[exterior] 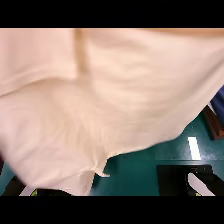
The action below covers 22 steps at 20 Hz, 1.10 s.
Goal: Fold the shirts.
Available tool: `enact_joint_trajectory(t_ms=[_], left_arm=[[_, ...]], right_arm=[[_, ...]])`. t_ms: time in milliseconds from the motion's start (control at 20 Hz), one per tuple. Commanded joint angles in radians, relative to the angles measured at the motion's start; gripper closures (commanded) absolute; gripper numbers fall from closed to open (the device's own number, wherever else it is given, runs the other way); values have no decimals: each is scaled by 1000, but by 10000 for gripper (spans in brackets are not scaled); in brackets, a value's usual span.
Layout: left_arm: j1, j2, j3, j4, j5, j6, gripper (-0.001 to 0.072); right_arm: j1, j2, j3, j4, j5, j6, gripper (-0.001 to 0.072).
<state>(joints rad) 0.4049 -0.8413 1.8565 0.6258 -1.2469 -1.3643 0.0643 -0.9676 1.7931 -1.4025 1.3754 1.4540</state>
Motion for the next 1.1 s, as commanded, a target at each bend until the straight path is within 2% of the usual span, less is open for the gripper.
enact_joint_trajectory(t_ms=[0, 150, 250, 450, 600, 750, 900, 1050], left_arm=[[0, -56, -303, 27, -31, 52, 688], [-94, -174, -521, 102, 18, 109, 688], [-190, -290, -574, 229, 134, 114, 688], [-296, -546, -531, 256, 446, 116, 688], [-335, -694, -426, 256, 582, 125, 687], [-341, -784, -315, 258, 617, 172, 687], [-332, -798, -279, 265, 640, 198, 687], [-332, -795, -267, 285, 544, 249, 687]], right_arm=[[0, -169, -57, -12, 91, 4, 696], [0, -322, -98, -11, 97, 4, 696], [0, -422, -100, -12, 78, 4, 696], [0, -585, -98, -11, -87, 4, 696], [0, -701, -43, -3, -185, 5, 696], [0, -808, 78, -3, -214, 19, 696], [0, -874, 180, -3, -208, 23, 696], [0, -882, 197, -5, -197, 22, 697]])
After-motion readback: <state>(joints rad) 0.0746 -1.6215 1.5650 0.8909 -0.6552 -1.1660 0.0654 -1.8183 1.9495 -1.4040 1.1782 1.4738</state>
